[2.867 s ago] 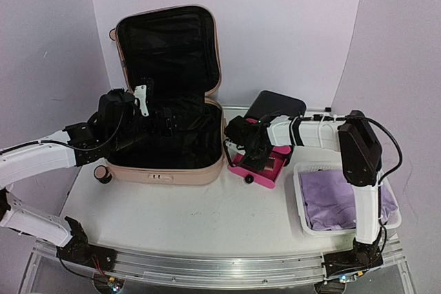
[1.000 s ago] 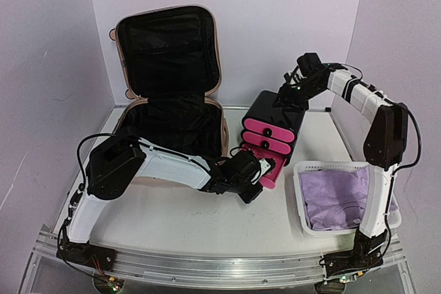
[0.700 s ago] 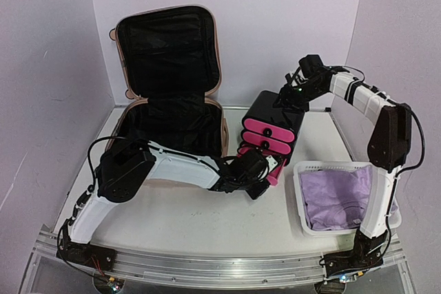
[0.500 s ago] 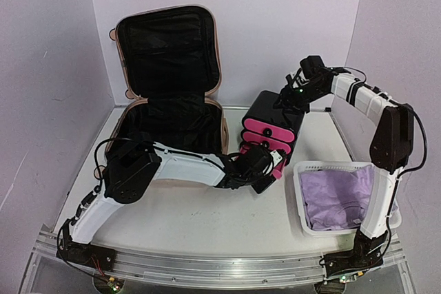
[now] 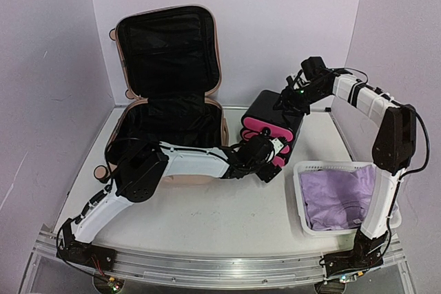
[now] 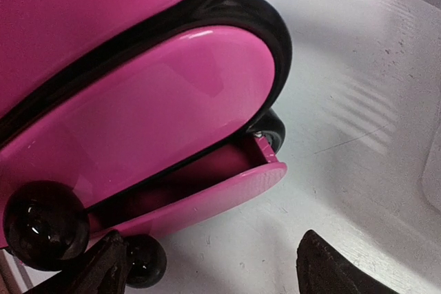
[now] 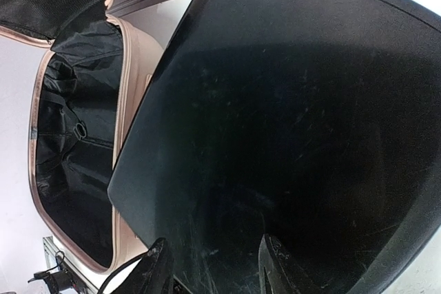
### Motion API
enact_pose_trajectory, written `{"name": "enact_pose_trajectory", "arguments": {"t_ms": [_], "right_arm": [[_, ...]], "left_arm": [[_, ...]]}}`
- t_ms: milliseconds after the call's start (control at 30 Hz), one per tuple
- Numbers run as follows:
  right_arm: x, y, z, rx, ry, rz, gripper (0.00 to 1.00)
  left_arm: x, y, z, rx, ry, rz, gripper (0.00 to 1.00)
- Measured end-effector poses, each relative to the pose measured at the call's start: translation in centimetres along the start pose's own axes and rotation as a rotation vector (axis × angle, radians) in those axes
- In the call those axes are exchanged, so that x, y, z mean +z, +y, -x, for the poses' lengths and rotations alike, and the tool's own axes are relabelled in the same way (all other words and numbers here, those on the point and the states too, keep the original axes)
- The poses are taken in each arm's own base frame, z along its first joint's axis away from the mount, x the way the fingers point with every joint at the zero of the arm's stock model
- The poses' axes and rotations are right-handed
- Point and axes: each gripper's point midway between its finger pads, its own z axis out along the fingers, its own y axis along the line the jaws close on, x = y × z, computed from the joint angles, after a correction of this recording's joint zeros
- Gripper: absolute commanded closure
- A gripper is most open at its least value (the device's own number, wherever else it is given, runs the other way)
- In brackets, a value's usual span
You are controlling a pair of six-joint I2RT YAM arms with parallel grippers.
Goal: Open, take out, and arrange the luggage
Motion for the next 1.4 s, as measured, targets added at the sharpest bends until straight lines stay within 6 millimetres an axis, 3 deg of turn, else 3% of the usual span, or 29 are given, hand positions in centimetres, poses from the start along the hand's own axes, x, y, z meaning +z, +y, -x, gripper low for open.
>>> {"name": "enact_pose_trajectory", "arguments": {"t_ms": [300, 500, 900, 967, 1067, 1200, 1300, 1400], "right_arm": [[-0.2, 0.4, -0.5, 0.023, 0.015, 0.023, 0.56], [-0.6, 0.6, -1.3, 0.041, 0.029, 0.034, 0.57], [-0.8, 1.0, -2.0, 0.072, 0.037, 0.046, 0.54], [-0.9, 0.9, -2.0, 0.072, 0.034, 0.039, 0.50], [-1.4, 0.6, -2.0, 0.066, 0.029, 0.015, 0.38], [-3.1, 0.0, -2.2, 0.045, 0.019, -0.032, 0.19], [-5.6, -0.5, -2.1, 0.011, -0.021, -0.071, 0.05], [-9.2, -1.6, -3.1, -0.054, -0.077, -0.149, 0.02]], "left_arm": [[0.2, -0.9, 0.7, -0.040, -0.017, -0.138, 0.01], [0.8, -0.8, 0.6, -0.127, -0.021, -0.313, 0.01], [1.0, -0.3, 0.6, -0.185, -0.028, -0.332, 0.03], [0.4, -0.5, -0.4, -0.188, -0.003, -0.337, 0.04], [-1.7, -0.9, -2.6, -0.214, 0.064, -0.365, 0.04], [-6.9, -1.7, -3.8, -0.263, 0.125, -0.442, 0.05], [-12.0, -1.9, -2.4, -0.271, 0.112, -0.503, 0.04], [-18.7, -1.0, 1.3, -0.250, 0.012, -0.527, 0.03]]}}
